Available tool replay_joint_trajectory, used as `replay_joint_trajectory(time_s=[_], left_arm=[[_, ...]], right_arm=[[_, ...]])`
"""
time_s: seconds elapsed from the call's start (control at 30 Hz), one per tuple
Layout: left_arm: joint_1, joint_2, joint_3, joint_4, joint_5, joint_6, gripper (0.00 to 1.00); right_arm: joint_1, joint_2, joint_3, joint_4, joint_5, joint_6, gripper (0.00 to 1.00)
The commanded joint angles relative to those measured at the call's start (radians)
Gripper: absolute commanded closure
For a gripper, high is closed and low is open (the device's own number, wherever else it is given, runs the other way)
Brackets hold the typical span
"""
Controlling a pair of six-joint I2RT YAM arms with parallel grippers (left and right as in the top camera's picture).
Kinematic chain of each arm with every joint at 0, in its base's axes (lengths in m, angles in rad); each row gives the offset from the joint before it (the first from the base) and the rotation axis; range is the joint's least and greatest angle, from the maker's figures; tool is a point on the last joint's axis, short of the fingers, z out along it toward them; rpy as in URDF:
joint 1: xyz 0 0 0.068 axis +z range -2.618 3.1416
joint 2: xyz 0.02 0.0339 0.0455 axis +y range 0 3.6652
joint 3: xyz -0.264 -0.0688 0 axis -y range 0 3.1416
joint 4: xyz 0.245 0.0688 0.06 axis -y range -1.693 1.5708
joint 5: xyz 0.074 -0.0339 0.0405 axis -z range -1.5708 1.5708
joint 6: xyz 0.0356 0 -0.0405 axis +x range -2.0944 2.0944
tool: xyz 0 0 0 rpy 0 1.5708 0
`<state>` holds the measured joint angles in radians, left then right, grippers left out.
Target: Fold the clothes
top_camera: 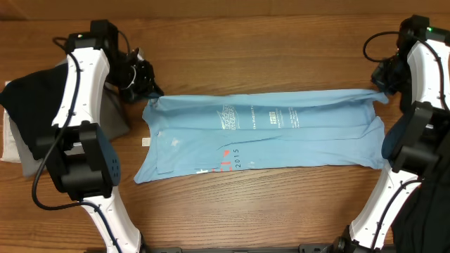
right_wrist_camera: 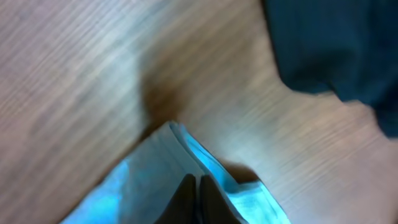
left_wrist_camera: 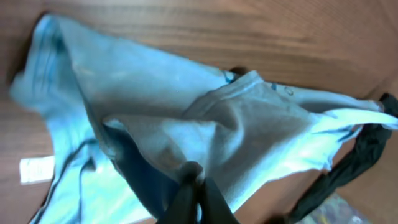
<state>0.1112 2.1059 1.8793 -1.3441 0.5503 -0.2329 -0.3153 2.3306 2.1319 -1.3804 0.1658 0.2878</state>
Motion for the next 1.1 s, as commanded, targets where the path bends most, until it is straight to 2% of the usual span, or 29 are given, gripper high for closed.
replay_joint_trajectory(time_s=[0.0,0.17,0.47,0.6,0.67,0.77,1.07], left_arm=[[0.015,-0.021,0.011,-0.052,0.021,0.072,0.96],[0.014,-0.021,0.011,-0.167,0.018,0.153,0.96],[0.013,-0.021,0.01,-0.282,-0.085,0.172,0.96],[0.013,-0.021,0.01,-0.323,-0.093,0.239,0.96],[0.013,-0.021,0.005,-0.335,-0.131,0.24,0.96],[0.013,-0.021,0.003,-0.334,-0.135,0.236,0.96],[0.011,-0.021,-0.001,-0.346,-0.142,0.229,0.96]], right_arm=[[-0.008,-0.068,0.032,-0.048,0.086,0.002,0.96],[-0.008,-0.068,0.032,-0.132,0.098,0.001,0.96],[-0.009,-0.068,0.032,-0.255,0.148,0.002,0.96],[-0.014,-0.068,0.032,-0.298,0.148,0.006,0.96],[-0.018,-0.068,0.032,-0.314,0.148,0.022,0.95],[-0.025,-0.068,0.025,-0.314,0.127,0.02,0.88],[-0.027,-0.068,-0.095,-0.31,0.114,0.02,0.88]])
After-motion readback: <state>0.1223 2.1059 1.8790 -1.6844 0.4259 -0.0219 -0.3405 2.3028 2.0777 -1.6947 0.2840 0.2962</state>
